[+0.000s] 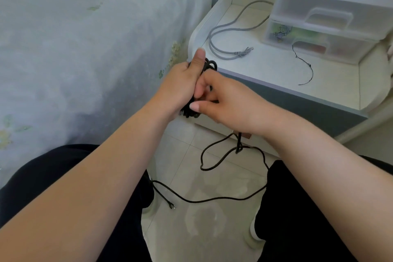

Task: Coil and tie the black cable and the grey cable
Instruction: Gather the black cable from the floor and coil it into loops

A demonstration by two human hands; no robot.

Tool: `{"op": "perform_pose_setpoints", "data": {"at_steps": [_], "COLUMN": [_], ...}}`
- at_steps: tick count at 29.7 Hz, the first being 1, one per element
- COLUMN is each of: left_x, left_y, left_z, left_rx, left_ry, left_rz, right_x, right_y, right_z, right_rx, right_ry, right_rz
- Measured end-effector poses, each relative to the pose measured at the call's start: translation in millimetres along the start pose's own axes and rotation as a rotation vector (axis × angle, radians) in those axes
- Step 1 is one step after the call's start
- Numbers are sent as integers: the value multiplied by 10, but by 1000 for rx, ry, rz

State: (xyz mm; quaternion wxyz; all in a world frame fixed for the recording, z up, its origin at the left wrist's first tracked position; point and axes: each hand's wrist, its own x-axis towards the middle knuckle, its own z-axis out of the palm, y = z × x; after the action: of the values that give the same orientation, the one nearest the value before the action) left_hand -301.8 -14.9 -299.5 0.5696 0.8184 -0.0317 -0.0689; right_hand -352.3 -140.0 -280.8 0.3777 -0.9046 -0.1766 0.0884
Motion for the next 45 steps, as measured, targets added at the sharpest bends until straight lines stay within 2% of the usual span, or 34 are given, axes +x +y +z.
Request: {"op": "perform_pose_setpoints", "data": {"at_steps": [4,7,11,18,20,25,28,32,36,39,45], "left_x": [-32,-90,-144,-153,-160,-225,-274,-328,-303,-242,-146], "left_y": [-16,-7,38,83,88,63,70,118,144,138,144], "left_z": [-7,39,49,-51,-75,-101,-134,-168,-211,-293,-444], "left_rx": [-14,-19,-113,-159,-146,-104,-159,-242,-379,-579,-918], "left_ry": [-171,-259,-294,-511,-552,-645,-697,-697,-674,-644,-410], "left_rz": [-87,-149,-197,-152,-126,-84,-64,-39,-105,-147,-179], "right_x": [56,73,94,152,183,142,134,135,140,128,19], "right_y": [90,106,153,264,359,536,589,610,681,698,658], "right_z": [-108,-134,-135,-197,-252,-497,-550,-409,-299,-183,133], "right_rx": [328,396,159,-337,-248,295,483,596,520,473,244], "right_ry": [-99,-87,87,275,230,-60,-58,68,225,299,292], "right_rz": [-36,-4,102,271,276,143,61,24,79,109,154]}}
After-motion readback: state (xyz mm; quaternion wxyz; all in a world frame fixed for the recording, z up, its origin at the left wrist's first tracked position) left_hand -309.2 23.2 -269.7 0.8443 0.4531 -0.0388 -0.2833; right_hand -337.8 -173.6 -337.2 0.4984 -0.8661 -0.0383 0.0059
